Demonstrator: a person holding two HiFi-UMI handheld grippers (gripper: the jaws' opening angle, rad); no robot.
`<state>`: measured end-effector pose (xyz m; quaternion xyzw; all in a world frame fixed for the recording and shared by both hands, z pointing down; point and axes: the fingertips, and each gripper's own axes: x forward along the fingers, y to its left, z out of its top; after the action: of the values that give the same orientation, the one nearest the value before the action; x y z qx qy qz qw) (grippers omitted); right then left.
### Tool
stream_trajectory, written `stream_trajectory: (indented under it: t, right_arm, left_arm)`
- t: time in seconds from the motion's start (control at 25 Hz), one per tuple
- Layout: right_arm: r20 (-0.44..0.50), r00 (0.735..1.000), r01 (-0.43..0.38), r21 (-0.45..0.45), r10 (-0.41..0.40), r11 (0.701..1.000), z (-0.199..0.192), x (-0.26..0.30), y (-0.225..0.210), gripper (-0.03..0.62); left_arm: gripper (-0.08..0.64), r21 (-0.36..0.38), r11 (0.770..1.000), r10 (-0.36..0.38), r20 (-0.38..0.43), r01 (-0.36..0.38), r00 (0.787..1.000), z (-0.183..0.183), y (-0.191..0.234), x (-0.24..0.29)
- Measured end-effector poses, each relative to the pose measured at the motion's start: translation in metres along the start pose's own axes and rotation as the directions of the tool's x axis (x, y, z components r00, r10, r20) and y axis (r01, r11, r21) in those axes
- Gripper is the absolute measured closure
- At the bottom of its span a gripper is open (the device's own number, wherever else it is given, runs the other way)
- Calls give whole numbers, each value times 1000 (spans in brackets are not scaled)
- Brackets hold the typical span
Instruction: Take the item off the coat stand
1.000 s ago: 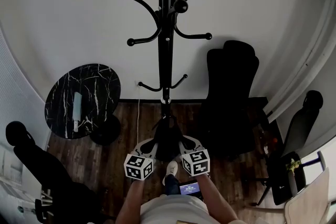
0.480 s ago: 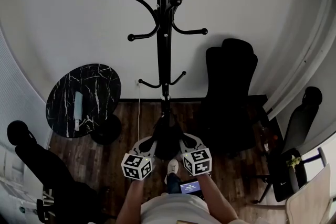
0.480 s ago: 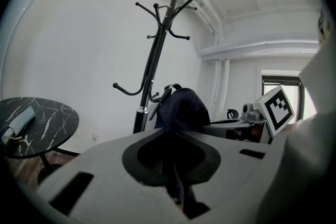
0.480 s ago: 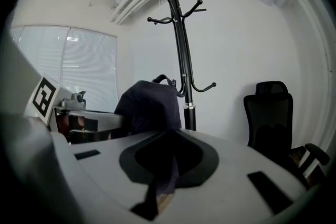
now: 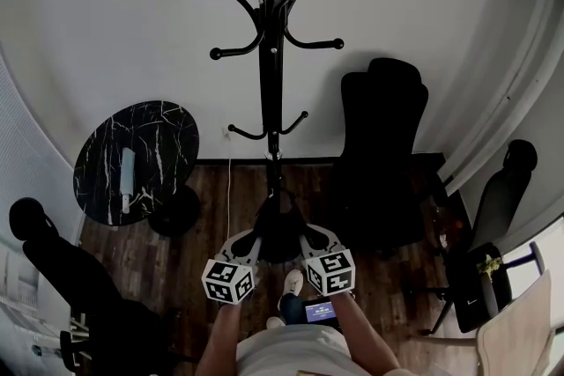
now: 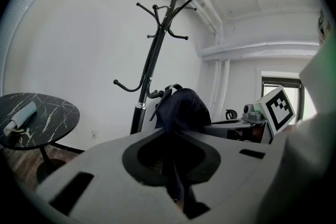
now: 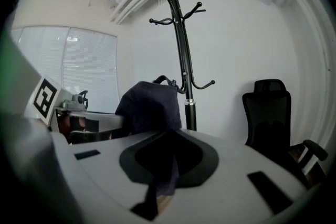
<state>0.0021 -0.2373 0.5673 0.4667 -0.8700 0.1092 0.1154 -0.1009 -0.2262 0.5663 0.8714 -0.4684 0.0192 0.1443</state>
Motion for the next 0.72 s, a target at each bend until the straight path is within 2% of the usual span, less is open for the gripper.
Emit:
stream_trajectory:
  t: [0.16,0.44,0.72]
  right_arm:
    - [4,1000,-8,2,8,1000,1,-1,3,563]
    - [51,996,-70,51,67,996,7,-7,10,563]
    - [39,995,-98,28,97,995,1,-24,15,563]
  left_arm:
    - [529,-6,1000,8,-3,-8,1000,-2,1,-4]
    - [529,-18,999,49,19,-49,999,5,-1,-13]
    - [529,-40,995,93,17,-92,996,-2,-17,-27]
